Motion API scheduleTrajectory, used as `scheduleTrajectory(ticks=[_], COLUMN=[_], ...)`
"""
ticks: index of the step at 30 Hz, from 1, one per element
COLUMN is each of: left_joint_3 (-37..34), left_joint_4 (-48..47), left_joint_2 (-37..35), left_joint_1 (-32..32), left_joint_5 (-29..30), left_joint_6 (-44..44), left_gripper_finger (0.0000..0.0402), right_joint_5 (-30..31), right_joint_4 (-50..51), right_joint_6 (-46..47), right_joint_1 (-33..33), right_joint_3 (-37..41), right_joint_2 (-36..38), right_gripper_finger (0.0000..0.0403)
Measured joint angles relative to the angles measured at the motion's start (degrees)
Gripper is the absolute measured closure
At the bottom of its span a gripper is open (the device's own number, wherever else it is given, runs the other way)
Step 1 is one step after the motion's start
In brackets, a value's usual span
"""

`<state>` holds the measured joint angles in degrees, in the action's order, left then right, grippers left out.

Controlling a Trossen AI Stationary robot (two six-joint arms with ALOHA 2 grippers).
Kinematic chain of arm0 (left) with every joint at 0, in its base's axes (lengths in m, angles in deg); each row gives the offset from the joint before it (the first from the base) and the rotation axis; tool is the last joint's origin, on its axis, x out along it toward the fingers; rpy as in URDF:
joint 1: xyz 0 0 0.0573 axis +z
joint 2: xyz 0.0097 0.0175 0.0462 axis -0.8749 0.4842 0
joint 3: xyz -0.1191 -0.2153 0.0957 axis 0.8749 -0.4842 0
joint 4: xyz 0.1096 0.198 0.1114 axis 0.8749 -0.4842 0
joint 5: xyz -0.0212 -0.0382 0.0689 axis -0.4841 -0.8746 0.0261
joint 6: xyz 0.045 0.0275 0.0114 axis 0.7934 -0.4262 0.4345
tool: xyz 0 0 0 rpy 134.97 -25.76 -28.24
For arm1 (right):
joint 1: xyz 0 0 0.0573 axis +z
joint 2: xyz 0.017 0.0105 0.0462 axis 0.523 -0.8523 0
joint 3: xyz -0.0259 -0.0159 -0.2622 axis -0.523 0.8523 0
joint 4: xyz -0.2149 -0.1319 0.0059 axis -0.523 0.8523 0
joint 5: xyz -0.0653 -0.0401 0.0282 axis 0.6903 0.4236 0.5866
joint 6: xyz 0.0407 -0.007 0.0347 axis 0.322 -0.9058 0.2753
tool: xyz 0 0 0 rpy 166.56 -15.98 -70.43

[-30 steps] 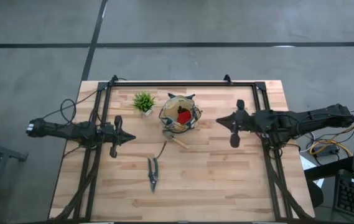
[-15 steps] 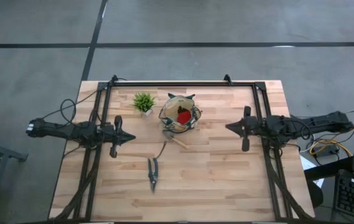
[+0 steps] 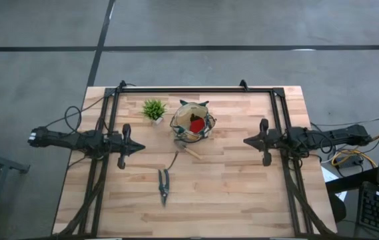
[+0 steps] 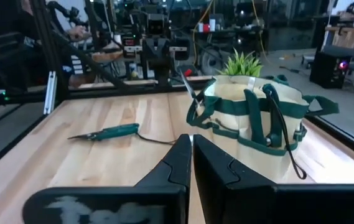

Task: Pick & Place Garden tools in Gardening bag
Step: Put the green shear scissors into the white gardening bag

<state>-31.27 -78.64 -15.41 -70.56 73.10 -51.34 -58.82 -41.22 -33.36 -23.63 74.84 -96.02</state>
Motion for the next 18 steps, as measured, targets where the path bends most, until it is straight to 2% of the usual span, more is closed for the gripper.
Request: scheduleTrajectory(ticks=[10,18], left_joint_3=[0.0,0.0], left_joint_4=[0.0,0.0], left_joint_2=[0.0,0.0], left_joint_1=[0.0,0.0], left_joint_5=[0.0,0.0], left_joint_6=[0.0,0.0], left_gripper_finger=[0.0392,0.0392], right_joint_5=[0.1,0.2], right_joint_4=[-0.3,-0.1], right_joint_6=[0.2,-2.3], right_joint_1=[0.0,0.0], right_joint_3=[4.1,4.7], right_joint_2=[4.1,4.3], right_gripper_finger=[0.0390,0.0390])
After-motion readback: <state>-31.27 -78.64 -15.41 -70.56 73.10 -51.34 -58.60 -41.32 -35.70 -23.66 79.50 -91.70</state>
